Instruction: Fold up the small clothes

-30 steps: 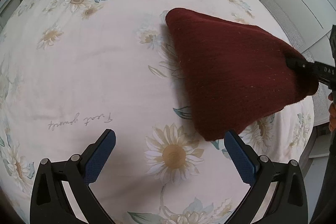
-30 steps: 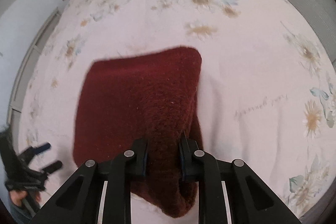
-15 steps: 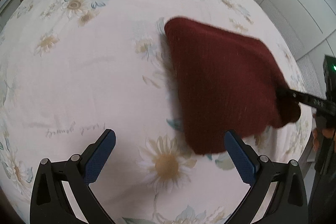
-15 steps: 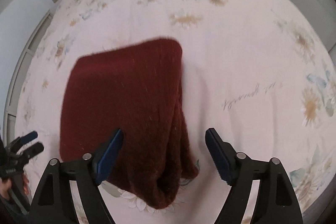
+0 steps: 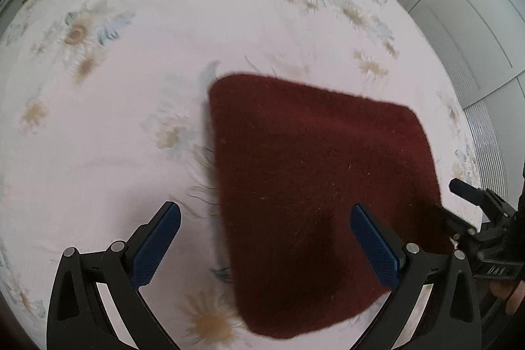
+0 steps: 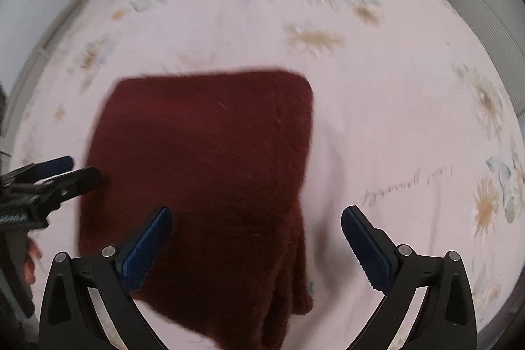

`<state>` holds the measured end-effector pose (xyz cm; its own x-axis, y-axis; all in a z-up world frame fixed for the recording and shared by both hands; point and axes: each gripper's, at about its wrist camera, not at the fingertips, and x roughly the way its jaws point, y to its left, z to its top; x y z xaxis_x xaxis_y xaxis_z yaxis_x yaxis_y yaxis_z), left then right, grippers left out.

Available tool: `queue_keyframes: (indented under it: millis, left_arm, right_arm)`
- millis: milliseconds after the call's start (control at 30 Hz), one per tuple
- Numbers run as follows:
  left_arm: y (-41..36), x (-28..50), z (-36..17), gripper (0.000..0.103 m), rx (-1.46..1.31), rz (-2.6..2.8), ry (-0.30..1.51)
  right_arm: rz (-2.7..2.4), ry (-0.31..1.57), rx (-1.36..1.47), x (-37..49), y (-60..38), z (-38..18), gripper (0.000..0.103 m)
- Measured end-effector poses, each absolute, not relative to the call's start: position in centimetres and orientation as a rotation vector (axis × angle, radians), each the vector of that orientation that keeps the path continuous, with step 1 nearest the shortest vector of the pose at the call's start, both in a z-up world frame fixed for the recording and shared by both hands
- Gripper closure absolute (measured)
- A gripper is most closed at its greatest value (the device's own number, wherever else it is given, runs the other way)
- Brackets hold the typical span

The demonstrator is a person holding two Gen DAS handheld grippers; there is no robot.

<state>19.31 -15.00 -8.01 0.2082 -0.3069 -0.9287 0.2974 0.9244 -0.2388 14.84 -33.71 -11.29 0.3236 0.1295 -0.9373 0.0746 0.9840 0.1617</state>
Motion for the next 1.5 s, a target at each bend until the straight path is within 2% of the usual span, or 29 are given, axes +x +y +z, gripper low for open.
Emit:
queue_keyframes:
  millis: [300, 533, 567, 600, 667, 700, 800, 900, 1033, 1267, 1400, 1500]
  left_arm:
    - [-15.4, 18.7, -13.8, 0.001, -0.023, -0.413, 1.387]
    - [-14.9, 17.7, -15.0, 0.0, -0.022, -0.46, 1.328]
    - [-14.9, 17.6, -15.0, 0.0, -0.021, -0.462, 1.326]
    - [-14.9, 17.6, -15.1, 0.0, -0.015, -0.463, 1.326]
    - [-15.1, 17.6, -14.9, 0.007, -0.004, -0.477, 1.322]
    - [-15.2, 17.6, -14.8, 0.017, -0.011, -0.5, 1.321]
    - [-15.8, 17.3, -14.5, 0.025, 0.017, -0.503, 1.312]
    - [-15.8, 17.1, -13.8, 0.041, 0.036, -0.529, 1.297]
    - [-14.5, 17.0, -11.4, 0.055, 0.004, -0.57, 1.271]
    - [-9.8, 16.6, -6.3, 0.055, 0.037, -0.58, 1.179]
    - [-5.6, 16.1, -5.1, 0.055, 0.03, -0.546, 1.147]
    - [-3.3, 15.7, -6.2, 0.055, 0.032, -0.504, 1.157]
  right_arm:
    - [0.123, 1.263, 0.316, 14.1, -35.2, -16.1, 0.0]
    - [0.159, 1.291, 0.457, 13.8, -36.1, -17.8, 0.003]
    - [0.165, 1.287, 0.456, 13.8, -35.9, -17.6, 0.009]
    - [0.179, 1.279, 0.464, 13.8, -35.8, -17.4, 0.023]
    - [0.198, 1.274, 0.492, 13.8, -35.4, -17.0, 0.035]
    - [0.193, 1.277, 0.473, 13.8, -35.1, -16.6, 0.038]
    - [0.177, 1.263, 0.431, 13.6, -34.3, -15.4, 0.052]
    - [0.165, 1.223, 0.382, 13.2, -33.2, -13.0, 0.058]
    - [0.185, 1.161, 0.353, 12.7, -31.6, -9.5, 0.06]
    - [0.261, 1.097, 0.341, 13.2, -25.3, -6.2, 0.06]
    - [0.296, 1.126, 0.353, 13.9, -21.7, -7.8, 0.06]
    - [0.287, 1.188, 0.356, 14.2, -19.7, -10.4, 0.059]
